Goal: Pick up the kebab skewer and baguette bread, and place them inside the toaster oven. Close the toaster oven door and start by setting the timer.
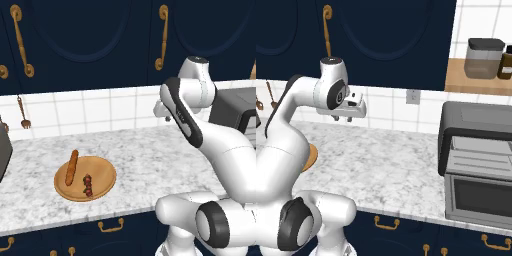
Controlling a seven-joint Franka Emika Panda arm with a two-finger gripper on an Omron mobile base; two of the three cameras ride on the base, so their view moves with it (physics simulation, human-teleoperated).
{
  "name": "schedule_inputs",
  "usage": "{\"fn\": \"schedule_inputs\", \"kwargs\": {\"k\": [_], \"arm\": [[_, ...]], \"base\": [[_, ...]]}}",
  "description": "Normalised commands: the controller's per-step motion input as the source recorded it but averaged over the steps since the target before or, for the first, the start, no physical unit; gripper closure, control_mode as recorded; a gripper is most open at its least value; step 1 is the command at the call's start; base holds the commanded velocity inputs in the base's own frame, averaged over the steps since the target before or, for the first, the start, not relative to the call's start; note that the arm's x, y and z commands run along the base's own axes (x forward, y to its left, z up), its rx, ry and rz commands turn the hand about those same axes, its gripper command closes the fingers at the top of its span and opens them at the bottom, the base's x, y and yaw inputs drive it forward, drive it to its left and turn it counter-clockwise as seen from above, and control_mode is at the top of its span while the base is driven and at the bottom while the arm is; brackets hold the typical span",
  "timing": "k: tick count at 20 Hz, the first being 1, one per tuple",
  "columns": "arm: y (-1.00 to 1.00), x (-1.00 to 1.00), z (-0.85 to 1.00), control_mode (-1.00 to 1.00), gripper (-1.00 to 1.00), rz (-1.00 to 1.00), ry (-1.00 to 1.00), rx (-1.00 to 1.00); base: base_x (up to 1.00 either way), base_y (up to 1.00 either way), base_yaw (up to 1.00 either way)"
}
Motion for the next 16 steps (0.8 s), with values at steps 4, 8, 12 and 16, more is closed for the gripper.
{"fn": "schedule_inputs", "kwargs": {"k": [4,8,12,16], "arm": [[0.00,0.00,0.00,1.00,-1.00,0.00,0.00,0.00],[0.00,0.00,0.00,1.00,-1.00,0.00,0.00,0.00],[0.00,0.00,0.00,1.00,-1.00,0.00,0.00,0.00],[0.00,0.00,0.00,1.00,-1.00,0.00,0.00,0.00]], "base": [[0.00,0.00,0.00],[0.00,0.00,0.00],[0.00,0.00,0.00],[0.00,-0.17,0.00]]}}
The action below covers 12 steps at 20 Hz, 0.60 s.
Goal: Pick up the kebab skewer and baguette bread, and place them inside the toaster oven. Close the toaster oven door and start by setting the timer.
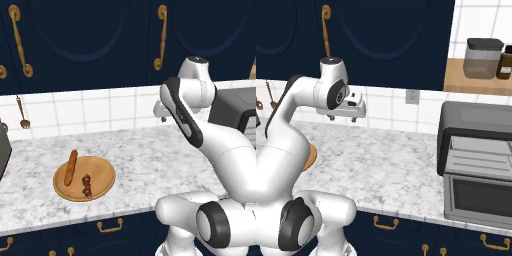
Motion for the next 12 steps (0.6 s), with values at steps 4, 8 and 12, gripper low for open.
{"fn": "schedule_inputs", "kwargs": {"k": [4,8,12], "arm": [[0.00,0.00,0.00,1.00,-1.00,0.00,0.00,0.00],[0.00,0.00,0.00,1.00,-1.00,0.00,0.00,0.00],[0.00,0.00,0.00,1.00,-1.00,0.00,0.00,0.00]], "base": [[0.00,-0.65,0.00],[0.00,-0.59,0.00],[0.00,-0.49,0.00]]}}
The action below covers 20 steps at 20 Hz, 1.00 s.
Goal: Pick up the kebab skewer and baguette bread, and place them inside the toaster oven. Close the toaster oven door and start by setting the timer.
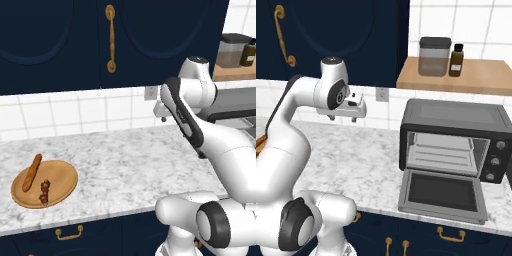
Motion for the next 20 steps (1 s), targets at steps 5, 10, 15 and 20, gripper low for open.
{"fn": "schedule_inputs", "kwargs": {"k": [5,10,15,20], "arm": [[0.00,0.00,0.00,1.00,-1.00,0.00,0.00,0.00],[0.00,0.00,0.00,1.00,-1.00,0.00,0.00,0.00],[0.00,0.00,0.00,1.00,-1.00,0.00,0.00,0.00],[0.00,0.00,0.00,1.00,-1.00,0.00,0.00,0.00]], "base": [[0.00,-0.38,0.00],[0.00,-0.36,0.00],[0.00,0.00,0.00],[0.00,0.00,0.00]]}}
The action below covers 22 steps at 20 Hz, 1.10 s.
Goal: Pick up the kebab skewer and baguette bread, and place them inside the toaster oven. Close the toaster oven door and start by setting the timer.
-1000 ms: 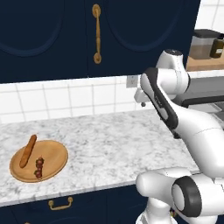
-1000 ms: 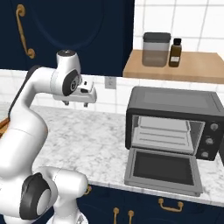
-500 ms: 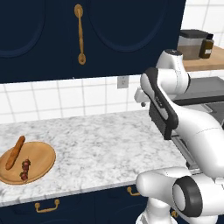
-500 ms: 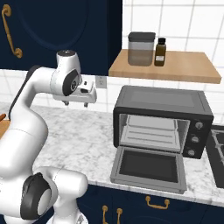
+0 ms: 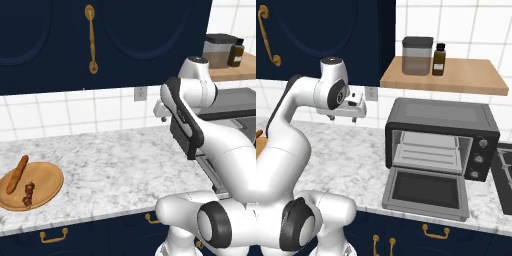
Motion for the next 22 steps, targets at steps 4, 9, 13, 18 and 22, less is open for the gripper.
{"fn": "schedule_inputs", "kwargs": {"k": [4,9,13,18,22], "arm": [[0.00,0.00,0.00,-1.00,-1.00,0.00,0.00,0.00],[0.00,0.00,0.00,-1.00,-1.00,0.00,0.00,0.00],[0.00,-0.04,-0.01,-1.00,-1.00,0.00,0.00,0.00],[-0.58,-0.56,-0.19,-1.00,-1.00,0.19,-0.30,0.00],[-1.00,-0.67,-0.21,-1.00,-1.00,0.30,-0.45,0.08]], "base": [[0.00,0.00,0.00],[0.00,0.00,0.00],[0.00,0.00,0.00],[0.00,0.00,0.00],[0.00,0.00,0.00]]}}
